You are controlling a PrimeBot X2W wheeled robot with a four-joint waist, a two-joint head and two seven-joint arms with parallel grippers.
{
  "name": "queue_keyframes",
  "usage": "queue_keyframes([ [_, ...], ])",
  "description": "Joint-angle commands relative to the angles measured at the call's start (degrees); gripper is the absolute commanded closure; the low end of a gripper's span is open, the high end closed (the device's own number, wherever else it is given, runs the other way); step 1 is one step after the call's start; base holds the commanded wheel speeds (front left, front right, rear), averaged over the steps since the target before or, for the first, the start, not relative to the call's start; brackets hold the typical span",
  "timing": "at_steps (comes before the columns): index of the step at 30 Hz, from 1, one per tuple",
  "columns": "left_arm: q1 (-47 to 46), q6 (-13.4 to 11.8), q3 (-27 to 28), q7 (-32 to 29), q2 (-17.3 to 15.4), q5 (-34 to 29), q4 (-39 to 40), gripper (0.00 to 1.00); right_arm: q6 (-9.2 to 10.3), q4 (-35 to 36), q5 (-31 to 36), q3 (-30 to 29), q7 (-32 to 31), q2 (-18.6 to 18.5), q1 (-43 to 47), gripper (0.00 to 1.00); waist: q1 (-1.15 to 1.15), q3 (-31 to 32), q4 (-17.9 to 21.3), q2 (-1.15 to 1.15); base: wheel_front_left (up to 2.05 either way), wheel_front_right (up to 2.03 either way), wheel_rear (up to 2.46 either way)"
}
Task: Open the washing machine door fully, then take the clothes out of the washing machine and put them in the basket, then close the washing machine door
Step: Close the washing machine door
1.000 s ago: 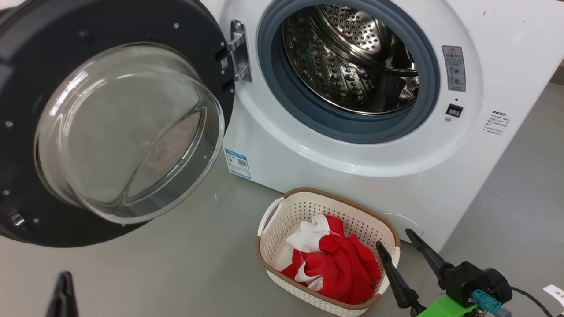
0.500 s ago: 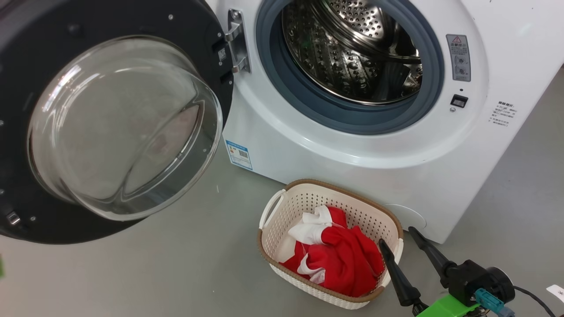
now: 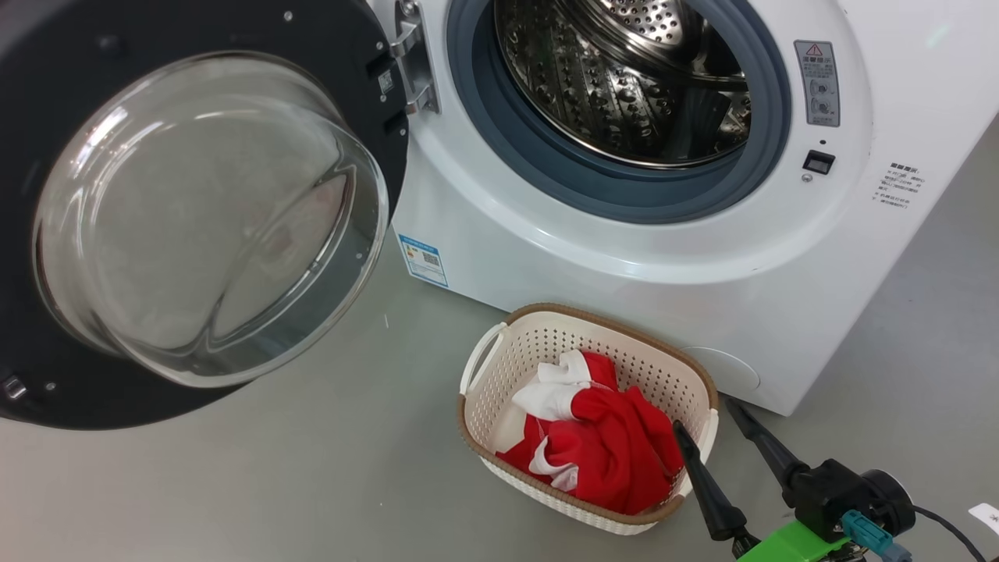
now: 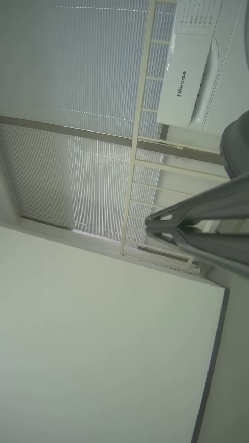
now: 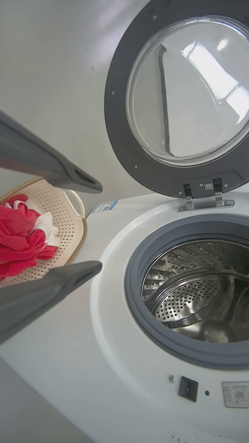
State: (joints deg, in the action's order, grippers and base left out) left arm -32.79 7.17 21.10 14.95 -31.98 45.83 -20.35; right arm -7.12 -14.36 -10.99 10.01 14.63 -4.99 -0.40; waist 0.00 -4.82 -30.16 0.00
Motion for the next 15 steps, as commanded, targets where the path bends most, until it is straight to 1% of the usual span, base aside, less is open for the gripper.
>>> queue_keyframes([
  [1,-3.0,0.3,0.4,-0.1,-4.6,2.9,-2.0,1.0,-0.36,1.4,0.3,1.2,0.4,0.1,-2.0,0.0,0.0,-0.2,0.0,0.0,0.0,0.0,0.0],
  [3,-5.7,0.3,-0.9,-1.3,-6.7,7.4,-7.2,1.0,-0.36,1.4,0.4,1.5,0.4,0.1,-2.2,0.0,0.0,-0.6,0.2,0.0,0.0,0.0,0.0],
  [5,-8.0,0.3,-2.5,-2.8,-8.8,10.3,-11.7,1.0,-0.36,1.3,0.4,1.7,0.4,0.0,-2.5,0.0,0.0,-1.0,0.3,0.0,0.0,0.0,0.0],
  [8,-11.4,0.3,-4.6,-6.6,-11.0,15.0,-17.6,1.0,-0.36,1.1,0.6,1.9,0.4,-0.2,-2.6,0.0,0.0,-1.4,0.5,0.0,0.0,0.0,0.0],
  [11,-13.7,0.3,-6.8,-11.8,-12.7,18.5,-22.4,1.0,-0.36,1.0,0.6,2.3,0.4,-0.5,-2.9,0.0,0.0,-1.9,0.8,0.0,0.0,0.0,0.0],
  [15,-15.6,0.3,-9.7,-21.1,-14.1,22.3,-27.9,1.0,-0.36,0.9,0.7,2.6,0.4,-0.8,-3.1,0.0,0.0,-2.7,1.2,0.0,0.0,0.0,0.0],
])
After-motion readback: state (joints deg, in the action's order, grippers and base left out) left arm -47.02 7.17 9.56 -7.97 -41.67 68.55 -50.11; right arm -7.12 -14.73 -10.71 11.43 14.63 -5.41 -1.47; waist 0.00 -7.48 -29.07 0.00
